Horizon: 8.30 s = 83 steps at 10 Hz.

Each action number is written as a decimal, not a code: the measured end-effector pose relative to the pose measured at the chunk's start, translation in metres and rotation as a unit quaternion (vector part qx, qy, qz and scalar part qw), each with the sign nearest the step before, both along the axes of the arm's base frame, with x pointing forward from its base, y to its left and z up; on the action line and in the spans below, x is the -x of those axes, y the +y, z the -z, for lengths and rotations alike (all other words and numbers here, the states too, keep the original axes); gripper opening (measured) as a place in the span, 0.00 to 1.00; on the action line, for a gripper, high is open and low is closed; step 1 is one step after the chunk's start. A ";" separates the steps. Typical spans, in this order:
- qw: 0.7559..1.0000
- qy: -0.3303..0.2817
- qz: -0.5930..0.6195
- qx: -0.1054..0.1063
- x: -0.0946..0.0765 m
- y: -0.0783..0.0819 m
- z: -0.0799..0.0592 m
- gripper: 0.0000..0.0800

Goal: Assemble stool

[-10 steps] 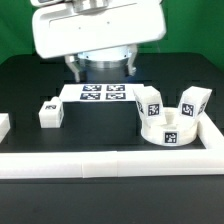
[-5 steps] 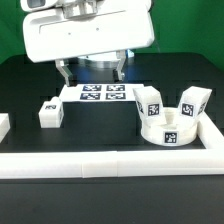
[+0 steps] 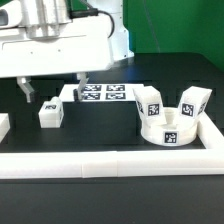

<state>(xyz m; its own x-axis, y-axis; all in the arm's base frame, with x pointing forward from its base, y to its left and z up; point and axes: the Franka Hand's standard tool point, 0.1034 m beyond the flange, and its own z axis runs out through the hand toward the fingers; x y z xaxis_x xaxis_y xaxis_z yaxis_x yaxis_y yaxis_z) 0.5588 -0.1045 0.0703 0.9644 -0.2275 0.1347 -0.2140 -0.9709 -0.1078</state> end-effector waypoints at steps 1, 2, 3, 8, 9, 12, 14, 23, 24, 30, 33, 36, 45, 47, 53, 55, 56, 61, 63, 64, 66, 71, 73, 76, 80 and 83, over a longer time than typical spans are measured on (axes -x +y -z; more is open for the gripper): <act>1.000 0.002 0.002 0.000 0.001 -0.001 0.001 0.81; 0.999 0.030 0.003 -0.017 0.005 0.005 0.003 0.81; 0.997 0.071 -0.003 -0.035 0.007 0.008 0.002 0.81; 0.980 0.185 -0.071 0.005 -0.003 -0.010 -0.001 0.81; 0.972 0.222 -0.074 -0.010 0.002 -0.006 -0.001 0.81; 0.948 0.302 -0.093 -0.029 0.006 -0.011 0.008 0.81; 0.925 0.359 -0.117 -0.031 0.009 -0.022 0.012 0.81; 0.858 0.502 -0.093 -0.052 0.028 -0.030 0.033 0.81; 0.858 0.502 -0.093 -0.052 0.028 -0.030 0.034 0.81; 0.866 0.494 -0.073 -0.042 0.053 -0.031 0.062 0.81; 0.865 0.496 -0.071 -0.040 0.055 -0.026 0.064 0.65; 0.864 0.496 -0.073 -0.039 0.055 -0.024 0.064 0.42; 0.872 0.482 -0.070 -0.039 0.008 -0.014 -0.024 0.42; 0.911 0.405 -0.074 -0.015 -0.015 -0.018 -0.020 0.42; 0.977 0.212 -0.009 -0.005 0.017 0.017 -0.038 0.42; 0.991 0.133 -0.005 0.018 0.014 0.016 -0.037 0.42; 0.993 0.115 -0.004 0.024 0.013 0.015 -0.036 0.42; 0.998 -0.018 0.022 0.049 0.038 0.044 -0.046 0.42; 0.998 -0.025 0.045 0.039 0.053 0.074 -0.046 0.42; 0.998 -0.027 0.046 0.039 0.061 0.081 -0.042 0.42; 0.998 -0.024 0.043 0.040 0.060 0.080 -0.042 0.42; 0.995 -0.026 0.093 0.007 0.073 0.158 -0.053 0.42; 0.996 -0.031 0.083 0.005 0.074 0.174 -0.052 0.42; 0.996 -0.033 0.080 0.006 0.073 0.174 -0.052 0.42; 0.998 -0.055 0.017 0.020 0.058 0.191 -0.047 0.42; 0.998 -0.062 0.017 0.022 0.057 0.191 -0.046 0.42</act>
Offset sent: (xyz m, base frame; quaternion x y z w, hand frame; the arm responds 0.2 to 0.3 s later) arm 0.0000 0.0000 0.0000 0.0000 -0.1296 0.0000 0.9916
